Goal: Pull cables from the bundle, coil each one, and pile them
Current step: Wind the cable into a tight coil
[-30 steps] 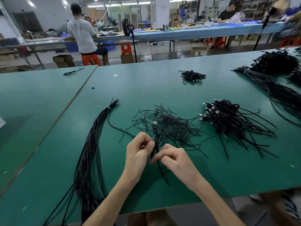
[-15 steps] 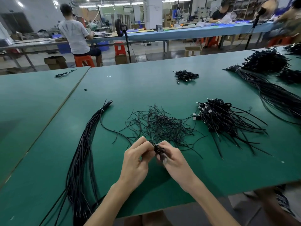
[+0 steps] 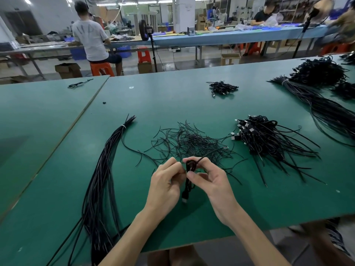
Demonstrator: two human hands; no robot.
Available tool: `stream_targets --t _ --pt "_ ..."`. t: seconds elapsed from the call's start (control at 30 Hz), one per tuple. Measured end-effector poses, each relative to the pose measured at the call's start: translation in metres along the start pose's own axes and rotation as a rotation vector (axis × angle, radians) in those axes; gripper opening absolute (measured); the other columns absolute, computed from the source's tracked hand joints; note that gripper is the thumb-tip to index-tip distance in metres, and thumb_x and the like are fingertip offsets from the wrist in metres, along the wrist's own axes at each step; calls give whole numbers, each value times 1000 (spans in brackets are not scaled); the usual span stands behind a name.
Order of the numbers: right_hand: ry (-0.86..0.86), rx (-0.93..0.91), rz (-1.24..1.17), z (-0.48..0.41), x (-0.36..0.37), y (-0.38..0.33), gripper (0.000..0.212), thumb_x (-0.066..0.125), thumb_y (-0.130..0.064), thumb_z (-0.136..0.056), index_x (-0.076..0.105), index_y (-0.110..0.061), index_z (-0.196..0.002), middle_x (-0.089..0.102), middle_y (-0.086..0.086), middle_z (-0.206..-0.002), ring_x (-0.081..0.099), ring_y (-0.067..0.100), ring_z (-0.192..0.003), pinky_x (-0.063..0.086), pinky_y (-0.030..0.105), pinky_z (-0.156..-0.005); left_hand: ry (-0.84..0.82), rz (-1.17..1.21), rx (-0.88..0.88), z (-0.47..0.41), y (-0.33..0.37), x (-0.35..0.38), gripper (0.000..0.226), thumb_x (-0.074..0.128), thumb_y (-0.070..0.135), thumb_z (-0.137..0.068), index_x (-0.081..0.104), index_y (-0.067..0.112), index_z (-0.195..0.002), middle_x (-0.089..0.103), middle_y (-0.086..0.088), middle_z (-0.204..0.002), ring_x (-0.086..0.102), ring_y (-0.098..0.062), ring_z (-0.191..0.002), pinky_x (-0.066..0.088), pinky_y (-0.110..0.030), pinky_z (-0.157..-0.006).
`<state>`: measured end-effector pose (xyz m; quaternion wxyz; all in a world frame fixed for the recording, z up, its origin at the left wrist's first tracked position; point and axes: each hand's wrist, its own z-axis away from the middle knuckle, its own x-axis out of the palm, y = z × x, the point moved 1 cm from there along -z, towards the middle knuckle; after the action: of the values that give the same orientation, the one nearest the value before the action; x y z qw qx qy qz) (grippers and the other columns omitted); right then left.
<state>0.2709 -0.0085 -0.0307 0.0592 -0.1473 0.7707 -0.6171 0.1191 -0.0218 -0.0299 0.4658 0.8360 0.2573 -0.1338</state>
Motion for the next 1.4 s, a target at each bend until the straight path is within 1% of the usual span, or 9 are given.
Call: stream_targets --t 0.13,0.33,0.47,0.57,0.83,0.97,1.1,1.2,1.4 --pt "-37 -50 13 1 -1 -1 33 74 1 -87 79 -26 -105 67 -4 -115 61 10 -101 46 24 -85 26 15 -42 -2 -1 -1 29 58 -9 -81 47 17 -72 45 6 -77 44 -13 -68 36 -25 -59" --pt "-42 -107 217 -2 2 6 54 61 18 -89 83 -31 -89 53 -1 -109 54 23 -104 48 33 -94 79 69 -110 -3 2 -3 23 49 -13 -70 48 10 -68 46 4 -72 43 -8 -68 34 -15 -62" --pt "-101 -65 146 -1 2 3 45 55 16 -94 84 -17 -95 47 11 -99 51 16 -91 44 23 -81 121 116 -147 -2 1 -4 22 49 -14 -70 47 8 -68 45 3 -71 41 -8 -68 34 -15 -63" --pt "-147 13 139 0 3 0 41 56 7 -97 84 -22 -96 49 2 -94 48 6 -79 39 21 -70 148 159 -175 -2 1 -5 24 50 -14 -73 48 9 -68 45 1 -72 41 -11 -69 35 -18 -63" --pt "-108 25 435 1 8 3 25 74 -13 -92 77 -38 -87 58 -6 -92 48 6 -96 39 16 -81 145 151 -147 -1 -1 -7 31 57 -18 -82 49 9 -69 46 4 -73 41 -10 -68 35 -18 -62" --pt "-45 60 374 1 4 10 27 72 -5 -88 69 -31 -82 59 -8 -84 50 6 -81 40 17 -77 120 100 -69 -2 1 -4 24 58 -11 -82 49 9 -71 45 7 -74 42 -10 -69 34 -16 -64" --pt "-24 132 228 0 3 14 24 79 -21 -87 59 -25 -100 65 -8 -88 57 10 -78 51 26 -75 108 70 -44 -1 0 -4 28 59 -14 -85 51 10 -75 46 9 -77 45 -11 -72 35 -14 -65" --pt "-33 105 211 0 5 13 24 76 -20 -92 62 -27 -109 71 -4 -100 67 14 -94 55 29 -87 93 73 -92 -2 0 -3 28 64 -9 -92 55 14 -78 50 7 -79 47 -13 -71 37 -17 -64" --pt "12 69 137 1 2 9 15 73 -6 -93 66 -16 -102 76 -1 -98 71 13 -94 55 23 -86 4 301 -308 -4 -2 0 6 61 17 -102 66 15 -102 68 2 -91 61 -6 -80 49 -21 -73"
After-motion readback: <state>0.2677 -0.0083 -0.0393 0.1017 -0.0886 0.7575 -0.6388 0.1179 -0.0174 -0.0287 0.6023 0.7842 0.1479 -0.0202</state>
